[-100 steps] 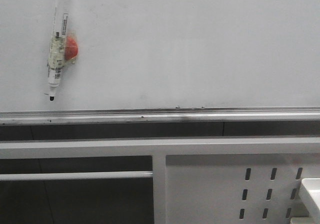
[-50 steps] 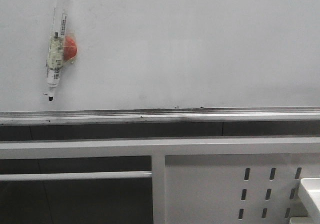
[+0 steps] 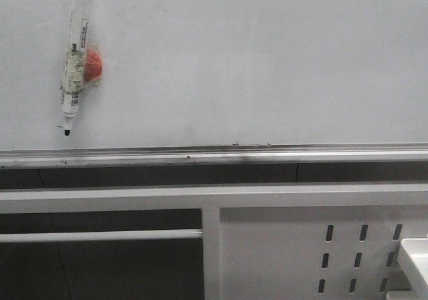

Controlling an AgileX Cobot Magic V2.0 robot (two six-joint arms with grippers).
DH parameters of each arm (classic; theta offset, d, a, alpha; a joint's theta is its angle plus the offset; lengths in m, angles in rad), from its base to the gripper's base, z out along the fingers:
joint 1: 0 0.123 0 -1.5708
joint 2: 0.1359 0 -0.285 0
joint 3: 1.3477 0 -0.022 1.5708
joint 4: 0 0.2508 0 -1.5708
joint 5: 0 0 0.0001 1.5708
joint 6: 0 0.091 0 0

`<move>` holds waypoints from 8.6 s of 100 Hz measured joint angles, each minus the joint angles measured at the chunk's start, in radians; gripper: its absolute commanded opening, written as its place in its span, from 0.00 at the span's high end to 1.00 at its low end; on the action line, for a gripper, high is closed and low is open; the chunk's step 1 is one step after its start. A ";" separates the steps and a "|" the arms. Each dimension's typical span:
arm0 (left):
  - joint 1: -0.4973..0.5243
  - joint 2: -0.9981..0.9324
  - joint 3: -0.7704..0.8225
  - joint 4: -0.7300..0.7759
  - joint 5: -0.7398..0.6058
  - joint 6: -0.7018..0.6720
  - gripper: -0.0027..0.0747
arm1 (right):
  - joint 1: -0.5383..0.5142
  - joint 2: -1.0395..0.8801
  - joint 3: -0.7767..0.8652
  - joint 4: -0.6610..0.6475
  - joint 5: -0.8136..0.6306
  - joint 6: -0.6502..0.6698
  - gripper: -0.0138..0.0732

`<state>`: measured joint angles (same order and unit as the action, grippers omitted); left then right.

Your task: Write number 1 on whiteboard

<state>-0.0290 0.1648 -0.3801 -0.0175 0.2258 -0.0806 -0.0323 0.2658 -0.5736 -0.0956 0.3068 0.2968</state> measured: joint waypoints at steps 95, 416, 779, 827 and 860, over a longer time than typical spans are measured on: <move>-0.154 0.147 0.039 -0.238 0.011 0.270 0.44 | 0.000 0.176 -0.040 0.067 0.244 -0.051 0.92; -0.797 1.121 -0.054 0.285 -0.466 0.493 0.99 | 0.825 0.583 -0.117 0.405 0.296 -0.880 0.51; -0.852 0.598 0.317 -0.623 -1.167 0.520 0.44 | 0.700 0.857 0.038 0.436 -0.458 -0.800 0.92; -0.852 0.598 0.317 -0.043 -0.801 0.524 0.54 | 0.875 0.782 -0.086 0.411 -0.067 -0.800 0.92; -0.852 0.676 0.243 0.046 -0.651 0.526 0.54 | 0.875 0.809 -0.182 0.352 0.061 -0.797 0.92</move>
<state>-0.8811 0.8405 -0.1372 0.0289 -0.4255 0.4457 0.8424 1.0751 -0.7558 0.2562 0.3680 -0.5004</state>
